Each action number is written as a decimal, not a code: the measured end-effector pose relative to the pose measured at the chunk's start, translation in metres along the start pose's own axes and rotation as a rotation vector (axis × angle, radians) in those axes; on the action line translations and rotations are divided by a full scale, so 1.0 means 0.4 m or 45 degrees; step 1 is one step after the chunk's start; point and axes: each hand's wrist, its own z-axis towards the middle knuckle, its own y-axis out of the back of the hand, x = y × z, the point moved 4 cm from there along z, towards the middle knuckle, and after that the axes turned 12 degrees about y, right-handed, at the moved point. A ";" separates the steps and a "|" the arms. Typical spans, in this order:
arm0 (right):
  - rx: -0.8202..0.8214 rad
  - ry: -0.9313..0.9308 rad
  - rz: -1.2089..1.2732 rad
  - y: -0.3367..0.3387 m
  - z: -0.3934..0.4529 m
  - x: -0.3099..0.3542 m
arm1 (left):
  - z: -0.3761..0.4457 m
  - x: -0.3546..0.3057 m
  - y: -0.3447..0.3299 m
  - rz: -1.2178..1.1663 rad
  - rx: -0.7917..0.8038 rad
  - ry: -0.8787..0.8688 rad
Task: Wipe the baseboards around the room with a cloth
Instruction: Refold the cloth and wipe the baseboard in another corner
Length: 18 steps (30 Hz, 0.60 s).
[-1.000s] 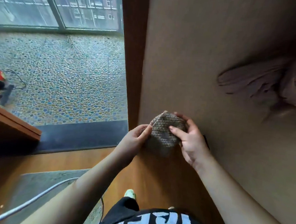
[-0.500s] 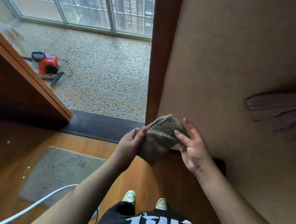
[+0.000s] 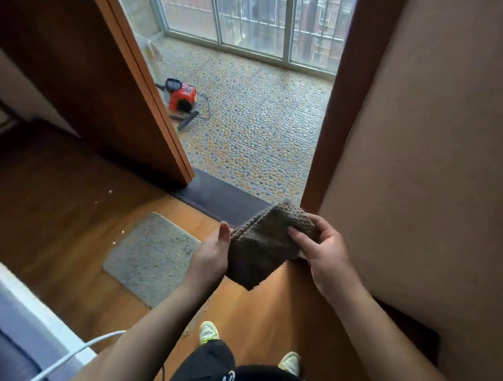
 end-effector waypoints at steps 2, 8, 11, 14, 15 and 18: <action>0.167 0.052 -0.154 -0.064 0.003 0.003 | -0.016 0.026 0.054 0.087 -0.049 -0.040; 0.542 0.079 -0.321 -0.320 -0.025 -0.031 | -0.054 0.094 0.233 -0.042 -0.050 -0.069; 0.691 0.161 -0.462 -0.445 -0.038 -0.072 | -0.066 0.141 0.338 -0.042 -0.099 -0.086; 0.832 0.222 -0.584 -0.576 -0.058 -0.126 | -0.072 0.225 0.459 -0.109 -0.257 -0.001; 0.882 0.237 -0.617 -0.621 -0.065 -0.146 | -0.076 0.257 0.499 -0.140 -0.308 0.029; 0.989 0.292 -0.756 -0.748 -0.085 -0.200 | -0.098 0.338 0.615 -0.194 -0.432 0.064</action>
